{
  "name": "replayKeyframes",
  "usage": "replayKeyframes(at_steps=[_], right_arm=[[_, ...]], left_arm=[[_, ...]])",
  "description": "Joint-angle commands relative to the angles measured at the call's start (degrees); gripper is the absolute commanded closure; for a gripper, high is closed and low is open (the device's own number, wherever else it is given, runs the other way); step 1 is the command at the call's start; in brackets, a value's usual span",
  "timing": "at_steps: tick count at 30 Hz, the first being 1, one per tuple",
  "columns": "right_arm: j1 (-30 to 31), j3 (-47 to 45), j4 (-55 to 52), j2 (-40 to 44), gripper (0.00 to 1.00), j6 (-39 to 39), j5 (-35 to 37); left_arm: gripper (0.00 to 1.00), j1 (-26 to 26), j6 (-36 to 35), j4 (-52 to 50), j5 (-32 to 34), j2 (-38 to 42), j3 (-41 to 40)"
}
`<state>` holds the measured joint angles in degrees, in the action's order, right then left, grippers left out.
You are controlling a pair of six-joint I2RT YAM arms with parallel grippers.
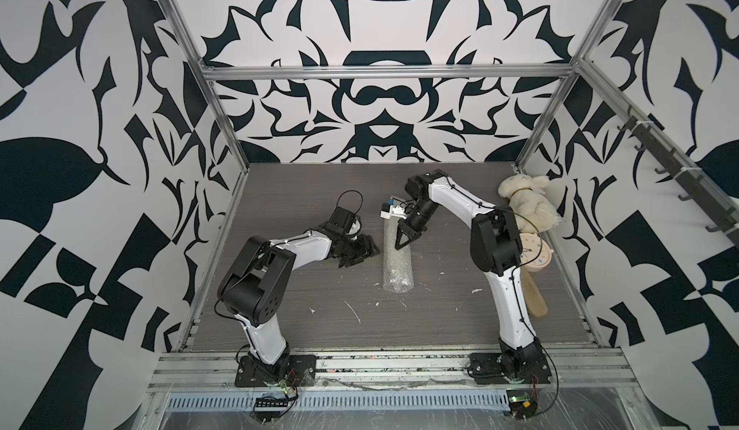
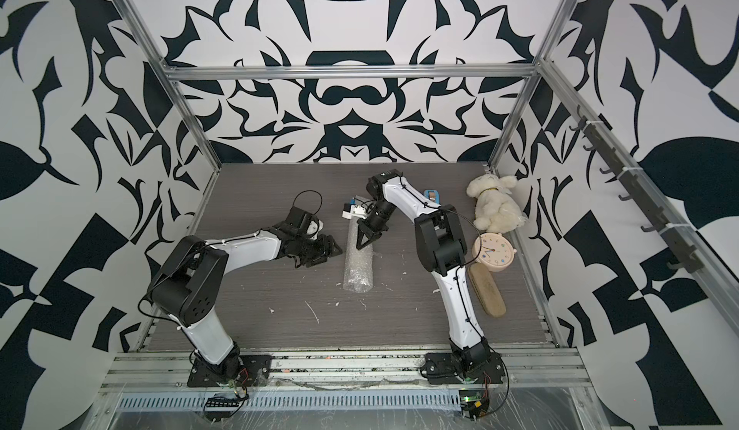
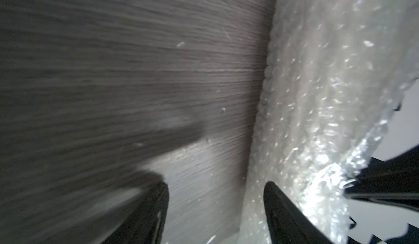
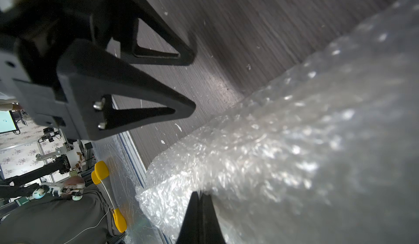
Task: Wrap vases in bubble wrap
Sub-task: Stick the tape on the bubble wrap.
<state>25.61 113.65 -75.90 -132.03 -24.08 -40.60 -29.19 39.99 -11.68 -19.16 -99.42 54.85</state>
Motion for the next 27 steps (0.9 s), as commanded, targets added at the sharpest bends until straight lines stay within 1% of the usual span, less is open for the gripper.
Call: replayKeyframes(at_steps=[1, 3, 7, 8, 13, 20, 27], right_arm=[[0.06, -1.01, 0.88, 2.27, 1.00, 0.48, 2.37], [0.10, -0.90, 0.84, 2.41, 1.00, 0.66, 2.45], [0.06, -0.73, 0.67, 2.52, 1.00, 0.76, 2.46], [0.06, -0.75, 0.58, 2.42, 1.00, 0.75, 2.52], [0.06, -0.97, 0.42, 2.55, 1.00, 0.58, 2.63], [0.06, -0.38, 0.31, 2.65, 1.00, 0.54, 2.39], [0.15, -0.53, -0.04, 2.65, 1.00, 0.32, 2.38]], left_arm=[[0.28, -0.48, -3.52, -9.01, 3.72, 2.99, 2.71], [0.27, -0.75, -2.54, -5.39, -0.68, 3.61, 2.60], [0.25, -1.01, 0.47, 5.37, -9.71, 3.93, 0.51], [0.24, -0.95, 1.10, 7.05, -10.73, 3.84, 0.23], [0.22, -1.05, 2.22, 12.09, -12.52, 1.34, 0.72], [0.23, -1.95, 2.41, 13.06, -12.36, -3.49, 1.40], [0.22, -1.95, 3.22, 14.85, -11.79, -5.41, 1.57]])
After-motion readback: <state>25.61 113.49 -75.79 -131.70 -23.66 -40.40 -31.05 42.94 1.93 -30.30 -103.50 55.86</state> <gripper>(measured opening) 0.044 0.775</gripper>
